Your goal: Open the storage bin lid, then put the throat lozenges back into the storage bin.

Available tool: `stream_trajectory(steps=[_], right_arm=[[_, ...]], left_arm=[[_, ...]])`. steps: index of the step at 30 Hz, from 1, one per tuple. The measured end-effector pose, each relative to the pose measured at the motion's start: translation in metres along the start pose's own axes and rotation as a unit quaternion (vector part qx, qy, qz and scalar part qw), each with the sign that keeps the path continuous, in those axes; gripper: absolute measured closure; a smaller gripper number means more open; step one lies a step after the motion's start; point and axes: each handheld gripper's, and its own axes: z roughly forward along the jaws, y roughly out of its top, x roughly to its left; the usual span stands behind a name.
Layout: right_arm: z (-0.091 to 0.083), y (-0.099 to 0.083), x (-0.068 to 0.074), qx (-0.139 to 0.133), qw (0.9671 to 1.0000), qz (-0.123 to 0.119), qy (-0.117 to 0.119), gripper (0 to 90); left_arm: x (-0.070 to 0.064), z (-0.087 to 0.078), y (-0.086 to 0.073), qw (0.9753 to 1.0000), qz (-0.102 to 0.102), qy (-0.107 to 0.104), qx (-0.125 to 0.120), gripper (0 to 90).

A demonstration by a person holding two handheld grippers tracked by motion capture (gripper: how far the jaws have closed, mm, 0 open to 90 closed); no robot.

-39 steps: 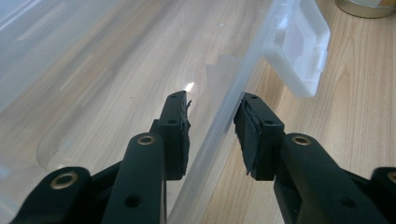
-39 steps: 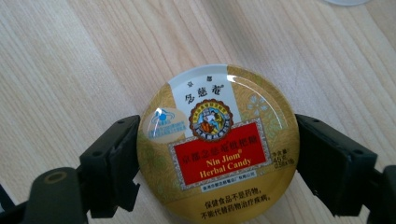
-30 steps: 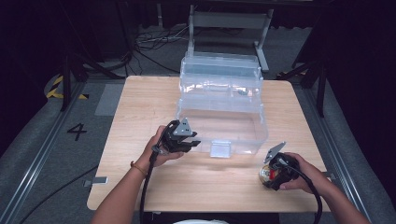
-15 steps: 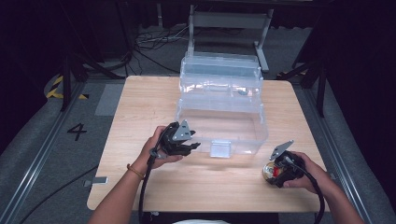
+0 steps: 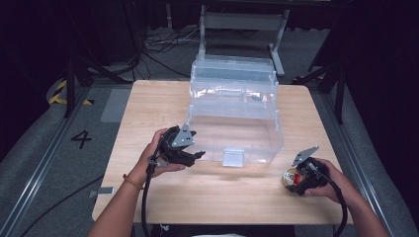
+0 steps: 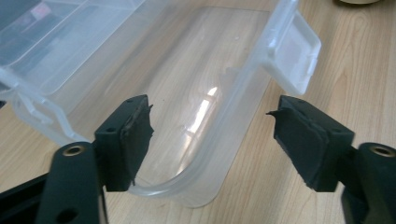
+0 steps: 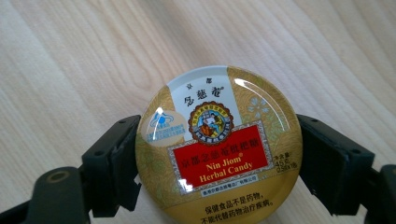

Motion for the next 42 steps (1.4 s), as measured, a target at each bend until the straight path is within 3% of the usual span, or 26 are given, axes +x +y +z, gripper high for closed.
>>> stream_trajectory(steps=[4, 6, 10, 11, 17, 20, 25, 31, 36, 42], right_arm=[[-0.003, -0.001, -0.005, -0.005, 1.0, 0.007, 0.004, 20.5], [-0.005, -0.001, -0.006, -0.007, 0.9999, 0.01, 0.004, 20.5], [-0.01, 0.003, -0.013, -0.009, 0.9999, 0.008, -0.005, 20.5], [-0.01, 0.003, -0.016, -0.009, 0.9999, 0.01, -0.01, 20.5], [-0.017, 0.004, -0.03, -0.009, 0.9996, 0.02, -0.016, 20.5], [-0.022, 0.005, -0.037, -0.009, 0.9992, 0.027, -0.027, 20.5], [-0.034, 0.013, -0.051, -0.019, 0.9984, 0.037, -0.039, 20.5], [-0.048, 0.026, -0.05, -0.025, 0.9984, 0.02, -0.046, 20.5], [-0.058, 0.034, -0.05, -0.029, 0.9982, 0.013, -0.052, 20.5], [-0.072, 0.047, -0.049, -0.03, 0.9978, 0.004, -0.059, 20.5]], left_arm=[[0.004, -0.004, -0.005, 0.9999, -0.009, -0.004, 0.005, 23.2], [0.006, -0.007, -0.01, 0.9994, -0.018, -0.022, 0.02, 23.2], [0.008, -0.01, -0.02, 0.9986, -0.021, -0.017, 0.046, 22.5], [0.007, -0.013, -0.028, 0.998, -0.02, -0.011, 0.059, 22.4], [0.005, -0.017, -0.056, 0.9959, -0.041, -0.02, 0.078, 22.0], [0.001, -0.017, -0.066, 0.996, -0.047, -0.025, 0.073, 22.0], [-0.005, -0.006, -0.089, 0.9933, -0.067, -0.028, 0.089, 22.1], [-0.005, -0.005, -0.101, 0.993, -0.089, -0.032, 0.071, 19.6], [0.0, 0.0, -0.116, 0.9895, -0.115, -0.043, 0.076, 18.6], [-0.001, 0.006, -0.121, 0.9883, -0.115, -0.048, 0.088, 17.2]])
